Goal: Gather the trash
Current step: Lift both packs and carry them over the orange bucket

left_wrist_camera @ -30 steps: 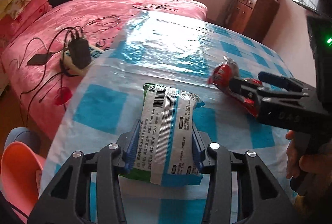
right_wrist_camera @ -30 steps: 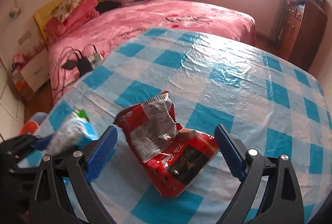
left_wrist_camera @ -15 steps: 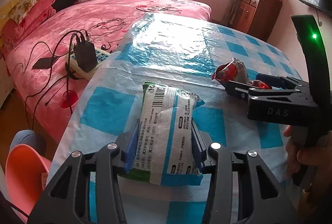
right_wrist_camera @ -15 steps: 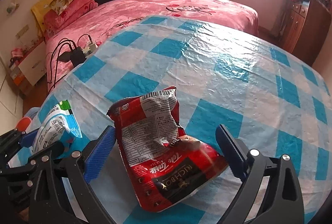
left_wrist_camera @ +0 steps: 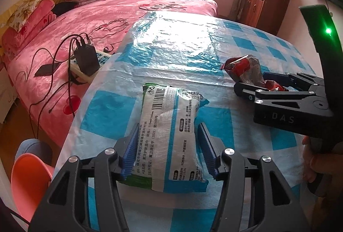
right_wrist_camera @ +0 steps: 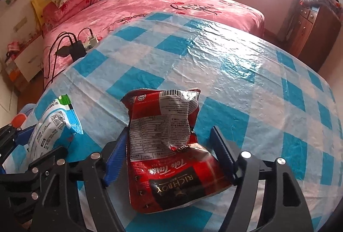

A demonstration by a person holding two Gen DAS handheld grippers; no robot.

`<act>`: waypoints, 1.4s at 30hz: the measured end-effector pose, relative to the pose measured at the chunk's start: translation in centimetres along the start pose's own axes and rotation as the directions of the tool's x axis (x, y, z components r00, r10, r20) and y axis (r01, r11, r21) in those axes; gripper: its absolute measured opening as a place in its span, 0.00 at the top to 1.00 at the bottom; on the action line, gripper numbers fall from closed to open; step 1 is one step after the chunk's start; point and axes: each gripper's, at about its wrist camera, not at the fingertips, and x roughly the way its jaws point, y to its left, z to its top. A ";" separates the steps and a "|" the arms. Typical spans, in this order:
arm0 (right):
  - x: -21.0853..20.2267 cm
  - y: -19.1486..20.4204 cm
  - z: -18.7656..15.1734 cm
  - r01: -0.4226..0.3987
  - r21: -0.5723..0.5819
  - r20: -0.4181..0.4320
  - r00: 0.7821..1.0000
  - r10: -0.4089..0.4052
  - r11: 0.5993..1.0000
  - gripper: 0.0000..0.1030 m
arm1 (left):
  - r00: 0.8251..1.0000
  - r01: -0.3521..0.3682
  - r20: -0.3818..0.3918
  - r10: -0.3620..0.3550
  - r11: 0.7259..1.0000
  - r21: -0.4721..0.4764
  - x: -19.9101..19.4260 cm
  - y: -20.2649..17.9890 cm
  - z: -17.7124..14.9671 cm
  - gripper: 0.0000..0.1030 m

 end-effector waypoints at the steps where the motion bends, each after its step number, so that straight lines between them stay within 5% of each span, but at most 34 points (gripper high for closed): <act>1: -0.1 -0.1 -0.1 -0.002 0.004 0.001 1.000 0.002 1.000 0.30 | 1.000 -0.001 0.000 0.001 1.000 0.000 0.0 0.0 0.0 0.47; 42: -7.7 0.9 -8.1 -0.004 0.137 0.049 0.999 -0.003 0.991 0.31 | 0.999 0.023 0.049 -0.022 0.999 -0.022 -4.0 0.4 -2.7 0.58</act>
